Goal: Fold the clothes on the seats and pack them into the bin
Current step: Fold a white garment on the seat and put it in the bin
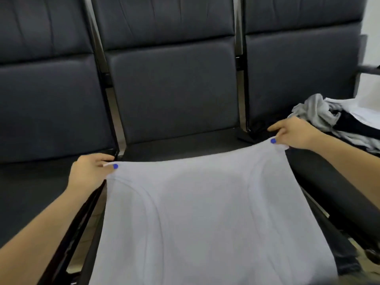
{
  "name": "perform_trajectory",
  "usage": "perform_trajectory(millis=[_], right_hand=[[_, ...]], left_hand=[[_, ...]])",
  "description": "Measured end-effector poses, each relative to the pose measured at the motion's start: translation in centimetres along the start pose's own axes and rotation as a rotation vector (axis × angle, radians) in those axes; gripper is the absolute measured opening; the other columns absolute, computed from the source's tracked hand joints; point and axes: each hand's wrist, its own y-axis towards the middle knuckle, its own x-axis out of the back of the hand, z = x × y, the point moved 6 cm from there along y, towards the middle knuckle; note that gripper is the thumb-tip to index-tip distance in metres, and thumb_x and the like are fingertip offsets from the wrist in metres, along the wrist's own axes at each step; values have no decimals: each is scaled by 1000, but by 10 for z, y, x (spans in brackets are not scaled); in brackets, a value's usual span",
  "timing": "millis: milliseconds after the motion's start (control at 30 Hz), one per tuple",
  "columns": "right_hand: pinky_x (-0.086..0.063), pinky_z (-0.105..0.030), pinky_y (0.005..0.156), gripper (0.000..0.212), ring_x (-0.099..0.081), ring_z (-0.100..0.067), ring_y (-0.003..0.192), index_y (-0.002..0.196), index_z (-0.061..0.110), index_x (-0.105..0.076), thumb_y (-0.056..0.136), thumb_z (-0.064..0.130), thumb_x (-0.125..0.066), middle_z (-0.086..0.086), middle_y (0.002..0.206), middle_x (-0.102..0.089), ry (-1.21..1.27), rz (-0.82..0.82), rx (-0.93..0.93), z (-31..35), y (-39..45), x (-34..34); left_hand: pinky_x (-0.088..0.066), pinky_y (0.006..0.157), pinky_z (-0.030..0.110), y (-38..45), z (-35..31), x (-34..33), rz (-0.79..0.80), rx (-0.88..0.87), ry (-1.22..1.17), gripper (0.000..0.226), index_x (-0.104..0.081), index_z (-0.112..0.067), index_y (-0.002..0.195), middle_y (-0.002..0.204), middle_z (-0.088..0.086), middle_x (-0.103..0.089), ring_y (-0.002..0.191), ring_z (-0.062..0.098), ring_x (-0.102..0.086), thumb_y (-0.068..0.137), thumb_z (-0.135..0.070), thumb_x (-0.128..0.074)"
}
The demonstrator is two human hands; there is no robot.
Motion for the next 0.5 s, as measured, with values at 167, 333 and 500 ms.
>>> perform_trajectory(millis=[167,333,500], right_hand=[[-41,-9,38,11,-56,-7,40,94,5,-73,89,6,-63,-1,55,-63,171,-243,-38,15,18,51],[-51,-16,40,8,-62,-8,40,95,6,-68,90,6,-63,-11,76,-65,549,-379,-147,22,21,61],[-60,-30,59,8,-69,-26,69,97,2,-65,91,2,-59,-19,86,-66,681,-277,-139,18,-4,24]], left_hand=[[-41,79,31,25,-36,37,-114,-5,-71,4,-70,-12,89,86,6,-64,87,17,-54,86,-14,-68],[-51,63,32,49,-51,58,-206,43,-228,12,-71,-10,98,74,11,-65,58,19,-59,87,-12,-67],[-56,50,18,32,-44,36,-100,121,-508,14,-66,-9,104,84,9,-65,59,17,-68,90,-8,-63]])
